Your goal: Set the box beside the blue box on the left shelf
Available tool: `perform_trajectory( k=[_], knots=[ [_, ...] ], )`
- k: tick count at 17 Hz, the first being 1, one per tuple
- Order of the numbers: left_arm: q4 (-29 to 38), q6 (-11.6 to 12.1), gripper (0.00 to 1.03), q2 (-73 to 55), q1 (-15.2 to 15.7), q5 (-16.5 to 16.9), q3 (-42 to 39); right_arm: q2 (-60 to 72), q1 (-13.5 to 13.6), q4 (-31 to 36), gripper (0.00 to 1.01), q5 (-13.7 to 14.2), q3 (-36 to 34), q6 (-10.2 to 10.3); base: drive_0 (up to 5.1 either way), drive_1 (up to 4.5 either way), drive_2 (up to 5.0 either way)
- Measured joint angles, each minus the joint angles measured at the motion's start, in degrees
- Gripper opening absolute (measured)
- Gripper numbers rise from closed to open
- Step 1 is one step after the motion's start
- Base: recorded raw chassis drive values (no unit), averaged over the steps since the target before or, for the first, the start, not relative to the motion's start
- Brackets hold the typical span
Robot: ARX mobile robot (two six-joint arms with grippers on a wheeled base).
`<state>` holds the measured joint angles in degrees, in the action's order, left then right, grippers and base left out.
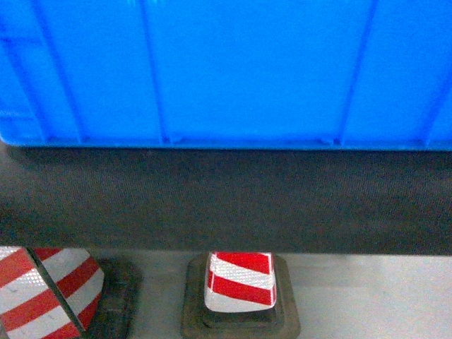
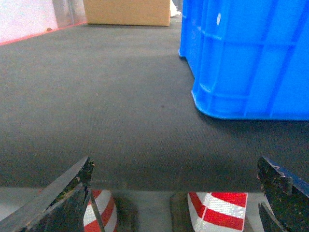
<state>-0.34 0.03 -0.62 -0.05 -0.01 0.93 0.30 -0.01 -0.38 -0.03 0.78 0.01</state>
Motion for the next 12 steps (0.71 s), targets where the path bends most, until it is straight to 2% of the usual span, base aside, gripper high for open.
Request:
perform_trajectory(
  k=[12],
  knots=[
    [0.02, 0.00, 0.98, 0.00, 0.00, -0.09, 0.00, 0.00, 0.00, 0.07, 0.98, 0.00, 0.00, -0.02, 0.0, 0.00, 0.0]
  ],
)
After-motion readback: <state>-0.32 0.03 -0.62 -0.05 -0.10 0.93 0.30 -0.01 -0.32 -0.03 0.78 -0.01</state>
